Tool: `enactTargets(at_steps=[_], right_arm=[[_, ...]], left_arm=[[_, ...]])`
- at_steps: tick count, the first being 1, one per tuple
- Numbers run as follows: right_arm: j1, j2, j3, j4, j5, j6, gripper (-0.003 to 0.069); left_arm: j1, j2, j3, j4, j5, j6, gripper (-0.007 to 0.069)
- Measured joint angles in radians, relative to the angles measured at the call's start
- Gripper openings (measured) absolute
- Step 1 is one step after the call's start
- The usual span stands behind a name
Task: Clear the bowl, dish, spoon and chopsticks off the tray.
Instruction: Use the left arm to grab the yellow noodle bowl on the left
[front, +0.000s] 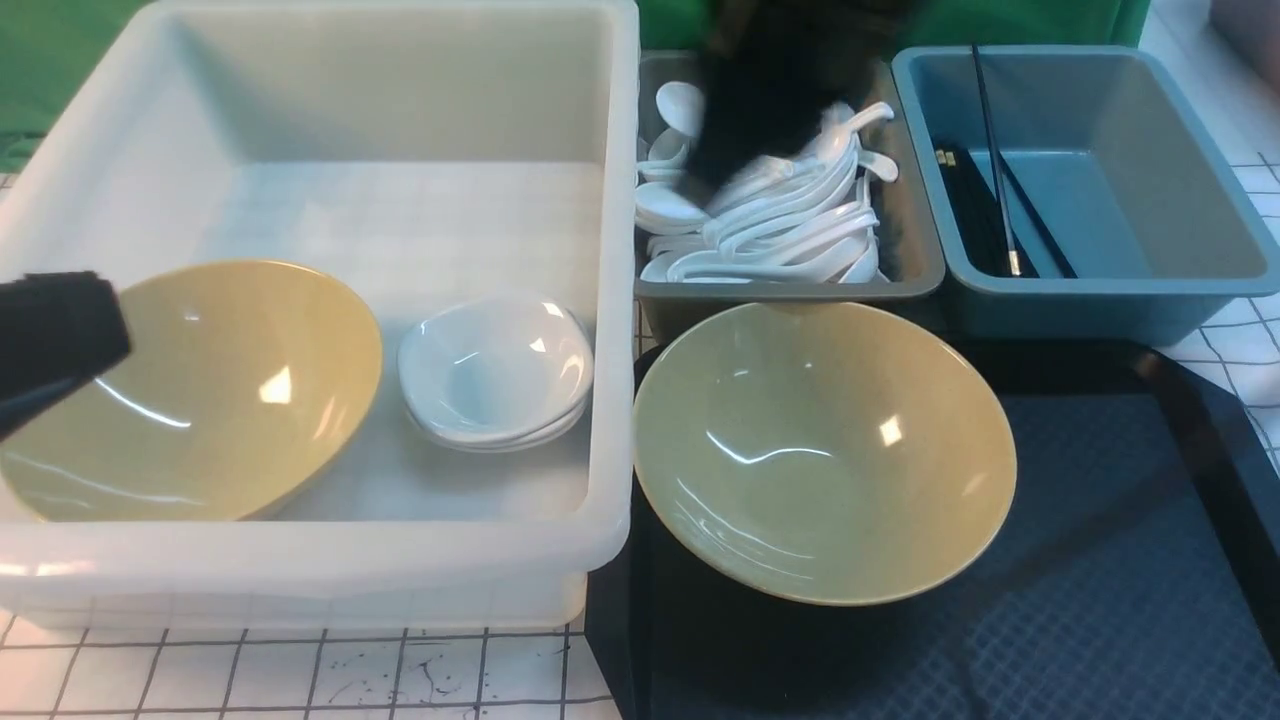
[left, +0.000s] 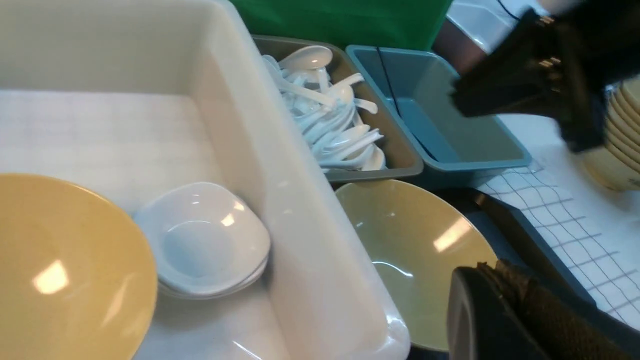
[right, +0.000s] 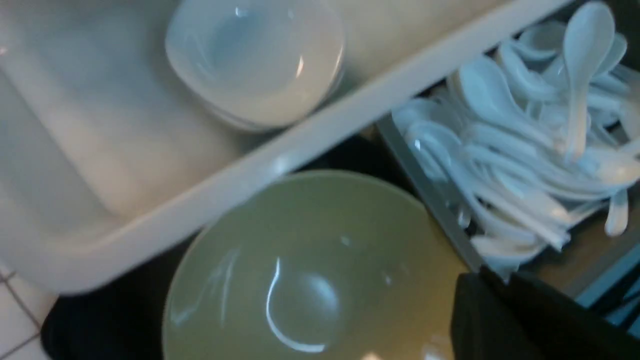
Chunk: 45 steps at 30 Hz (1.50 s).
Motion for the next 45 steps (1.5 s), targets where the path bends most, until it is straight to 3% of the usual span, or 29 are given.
enactTargets(at_steps=[9,17,23,31,36,39,45], right_arm=[[0.000,-0.417,0.423,0.009,0.000,0.128,0.0024],[0.000,-0.802,0.652,0.057,0.000,0.261,0.0025],[0.000,-0.994,0.772,0.082,0.000,0.320,0.0025],[0.000,-1.170,0.811,0.145,0.000,0.321,0.0036],[0.000,-1.285,0.811,0.148,0.000,0.321,0.0036],[0.000,-1.348,0.811,0.148,0.000,0.321,0.0037],[0.000,-1.416,0.811,0.148,0.000,0.321,0.0041]], left_arm=[[0.000,0.242,-0.001,-0.229,-0.081,0.221,-0.0001],[-0.018,0.510,-0.001,-0.409,-0.138,0.435,-0.0001],[-0.159,0.707,-0.036,-0.360,-0.151,0.452,-0.0001],[-0.363,0.998,-0.325,-0.110,-0.019,0.268,-0.0001],[-0.408,1.146,-0.454,-0.025,0.026,0.241,0.0008],[-0.414,1.218,-0.526,-0.002,0.061,0.250,0.0094],[-0.414,1.298,-0.589,0.020,0.094,0.309,0.0351]])
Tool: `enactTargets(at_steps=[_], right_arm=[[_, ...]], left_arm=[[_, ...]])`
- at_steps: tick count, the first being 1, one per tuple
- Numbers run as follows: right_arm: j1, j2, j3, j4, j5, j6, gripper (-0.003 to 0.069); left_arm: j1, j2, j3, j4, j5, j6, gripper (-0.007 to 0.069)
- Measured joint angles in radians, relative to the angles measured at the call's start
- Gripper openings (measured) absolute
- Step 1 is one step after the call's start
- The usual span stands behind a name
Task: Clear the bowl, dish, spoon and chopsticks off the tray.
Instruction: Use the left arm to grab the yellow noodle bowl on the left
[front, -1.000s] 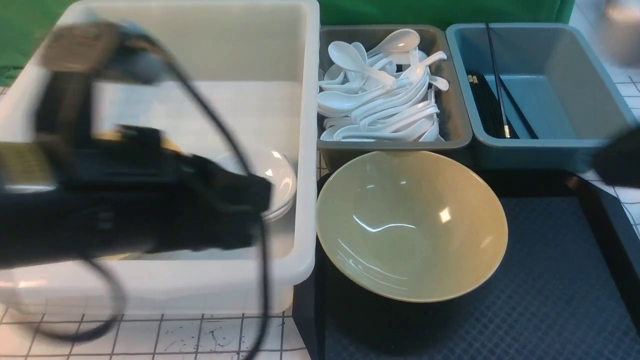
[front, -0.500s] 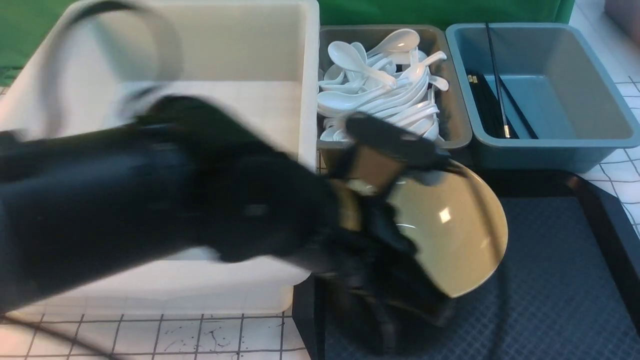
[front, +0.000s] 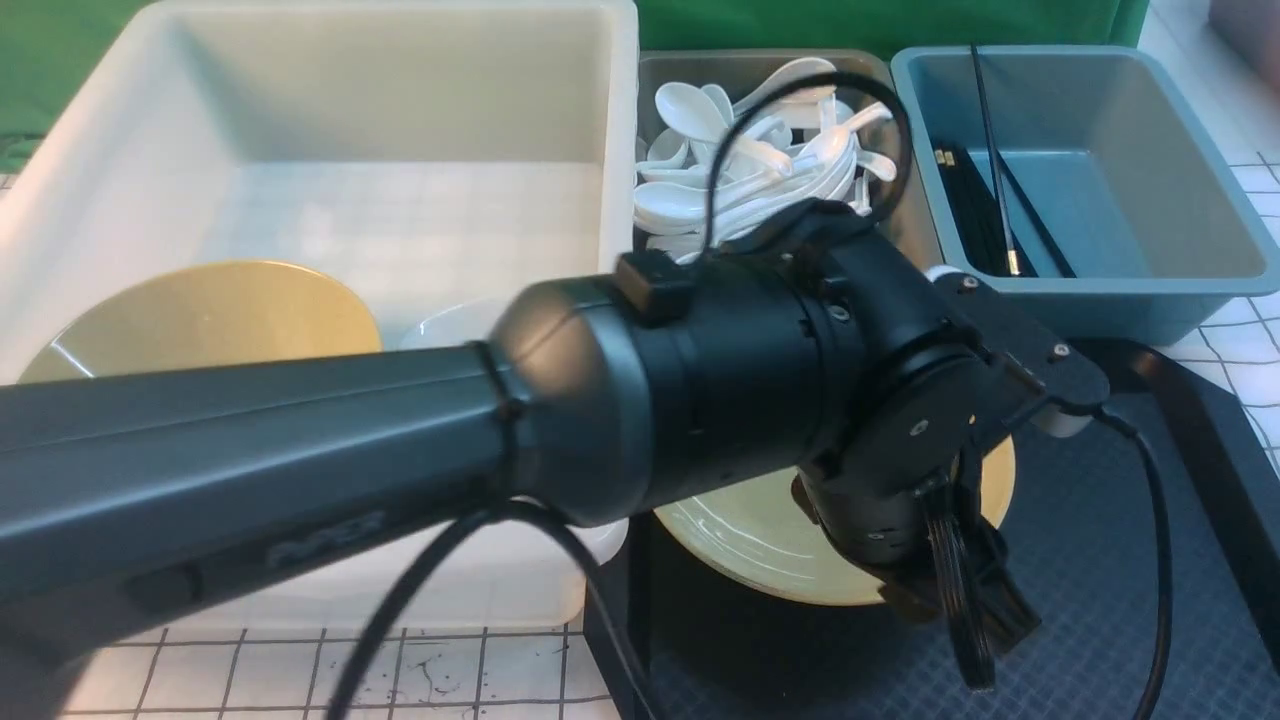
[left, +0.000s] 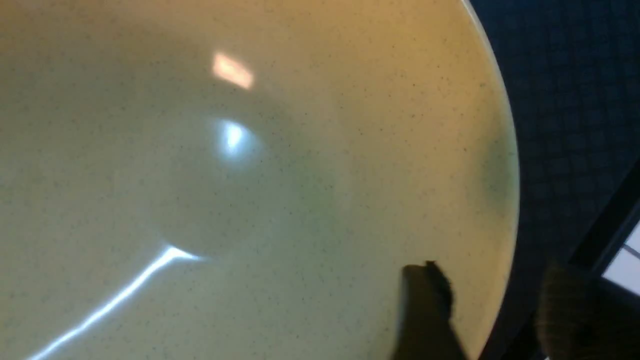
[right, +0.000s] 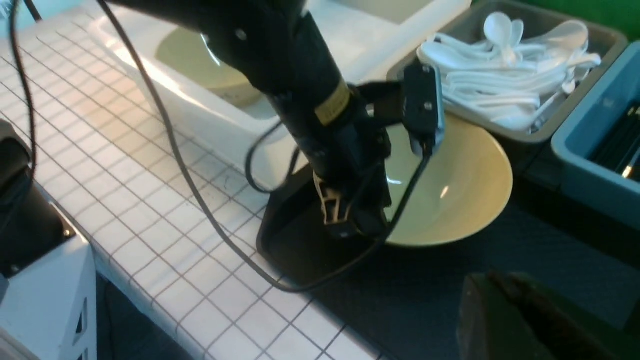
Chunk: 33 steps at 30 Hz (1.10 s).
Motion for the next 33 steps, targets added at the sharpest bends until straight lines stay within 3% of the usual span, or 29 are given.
enactTargets(at_steps=[4,8,11,15,18,22,26,33], right_arm=[[0.000,-0.005,0.000,0.001,0.000,-0.002,0.0043],[0.000,-0.005,0.000,0.001,0.000,-0.003,0.0043],[0.000,-0.005,0.000,0.001,0.000,-0.004,0.0043],[0.000,-0.006,0.000,0.001,0.000,-0.010,0.0046],[0.000,-0.006,0.000,0.001,0.000,-0.011,0.0046],[0.000,-0.006,0.000,0.001,0.000,-0.019,0.0046],[0.000,-0.006,0.000,0.001,0.000,-0.011,0.0046],[0.000,-0.007,0.000,0.001,0.000,-0.003,0.0046]], left_arm=[[0.000,0.041,0.000,0.034,-0.017,0.009,0.0504],[0.000,0.101,0.000,0.115,-0.036,0.009,0.0542],[0.000,0.148,0.000,0.180,-0.050,0.008,0.0528],[-0.004,0.180,0.000,0.198,-0.064,0.008,0.0381],[-0.013,0.183,-0.007,0.223,-0.068,0.019,0.0192],[-0.037,0.147,-0.010,0.259,-0.055,0.019,0.0070],[-0.084,0.105,-0.009,0.247,-0.042,0.011,0.0015],[-0.196,-0.035,-0.008,0.187,-0.029,0.000,0.0016]])
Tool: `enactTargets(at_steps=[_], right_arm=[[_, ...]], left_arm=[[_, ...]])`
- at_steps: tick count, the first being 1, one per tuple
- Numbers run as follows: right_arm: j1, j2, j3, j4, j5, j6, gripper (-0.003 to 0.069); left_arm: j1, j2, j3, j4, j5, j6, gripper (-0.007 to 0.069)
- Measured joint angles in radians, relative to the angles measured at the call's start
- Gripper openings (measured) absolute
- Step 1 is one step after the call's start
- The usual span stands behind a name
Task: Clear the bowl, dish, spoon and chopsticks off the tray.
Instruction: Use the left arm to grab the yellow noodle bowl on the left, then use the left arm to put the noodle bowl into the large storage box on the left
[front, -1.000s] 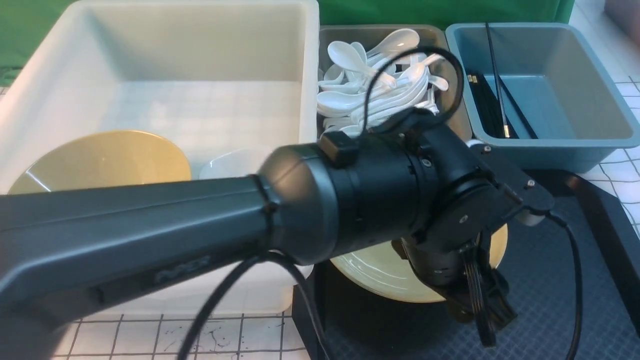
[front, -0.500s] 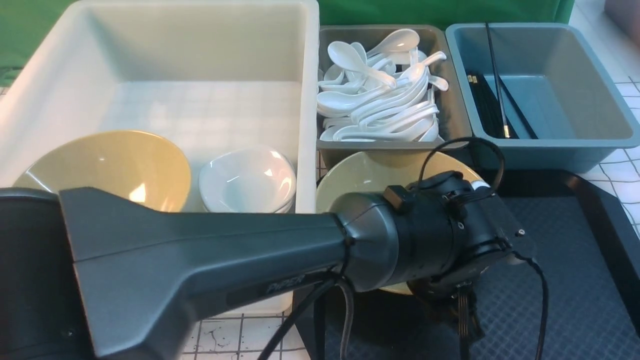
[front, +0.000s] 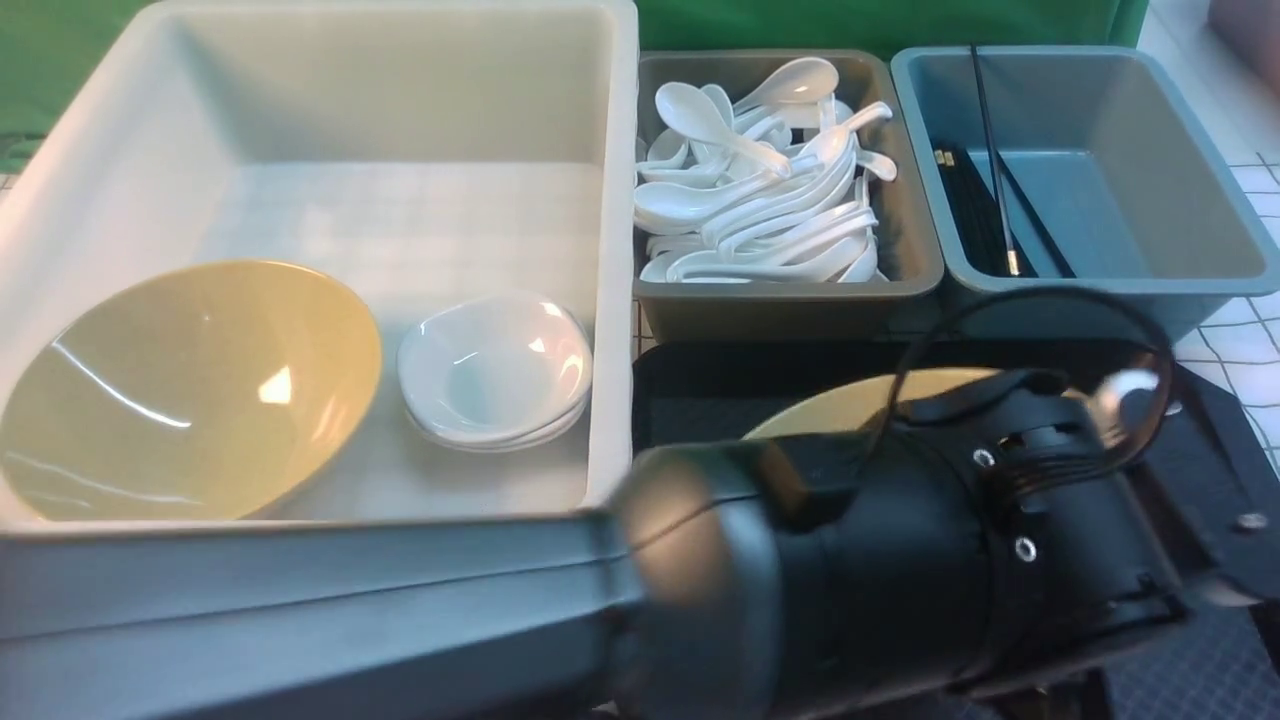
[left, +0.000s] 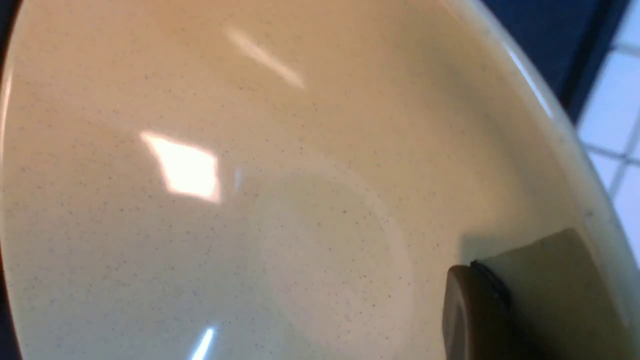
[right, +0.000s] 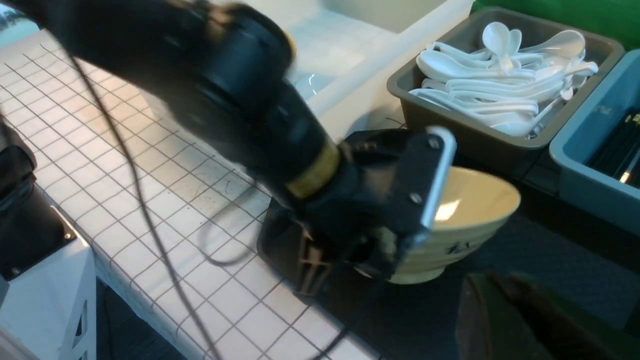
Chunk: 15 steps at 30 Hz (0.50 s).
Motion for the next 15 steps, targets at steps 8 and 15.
enactTargets(at_steps=[8,15], right_arm=[[0.000,0.000,0.000,-0.001,-0.003,0.000,0.0046],[0.000,0.028,0.000,0.051,-0.108,-0.069,0.0046]], left_arm=[[-0.008,-0.247,0.000,0.068,0.040,-0.079,0.0016],[0.151,-0.370,0.002,0.177,0.283,-0.127,0.0016]])
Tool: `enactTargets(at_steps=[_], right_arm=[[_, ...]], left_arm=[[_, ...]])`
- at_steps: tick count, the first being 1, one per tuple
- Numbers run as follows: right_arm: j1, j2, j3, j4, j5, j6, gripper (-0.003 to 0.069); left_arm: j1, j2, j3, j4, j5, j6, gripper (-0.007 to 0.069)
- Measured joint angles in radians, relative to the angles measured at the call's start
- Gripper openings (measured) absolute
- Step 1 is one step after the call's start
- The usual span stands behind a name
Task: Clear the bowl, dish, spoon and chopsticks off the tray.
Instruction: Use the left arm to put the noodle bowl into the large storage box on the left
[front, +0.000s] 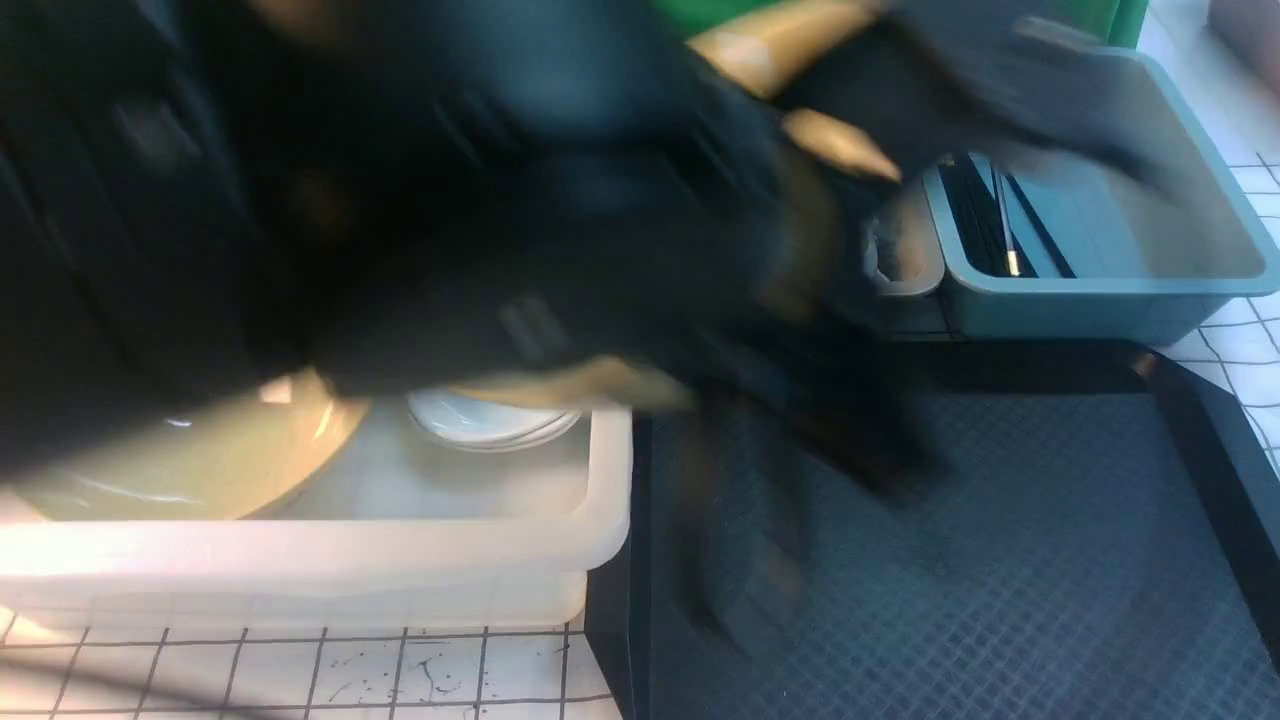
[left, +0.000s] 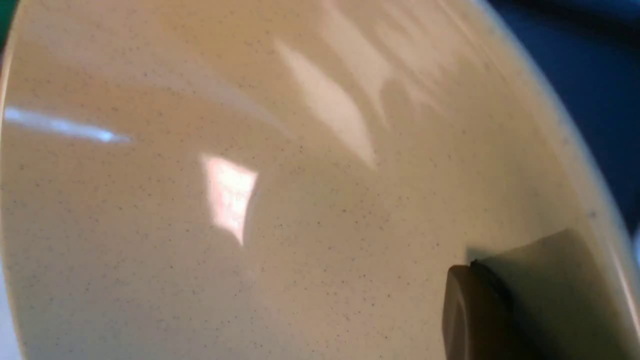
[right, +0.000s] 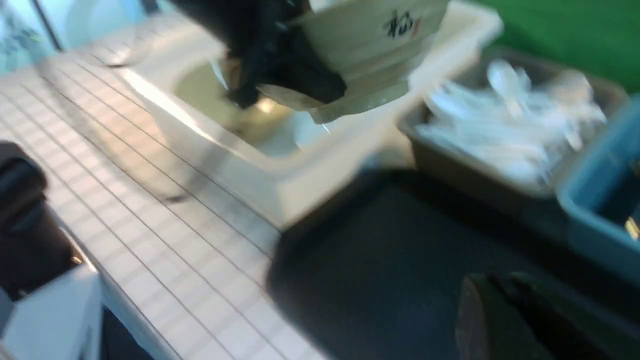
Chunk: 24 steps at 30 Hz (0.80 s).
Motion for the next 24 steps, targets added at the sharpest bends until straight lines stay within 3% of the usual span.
enactTargets(at_steps=[2,7,17,24], right_arm=[[0.000,0.046,0.000,0.035,-0.037,-0.033,0.0046],[0.000,0.146,0.000,0.050,-0.077,-0.080,0.0046],[0.000,0.204,0.000,0.067,-0.182,-0.164,0.0046],[0.000,0.204,0.000,0.091,-0.183,-0.168,0.0046]], left_arm=[[0.099,0.000,0.027,0.010,0.097,0.000,0.0016],[0.239,0.000,0.118,0.038,0.135,0.004,0.0016],[0.494,0.002,0.365,0.091,-0.104,0.008,0.0016],[0.634,0.019,0.392,0.113,-0.212,0.016,0.0016]])
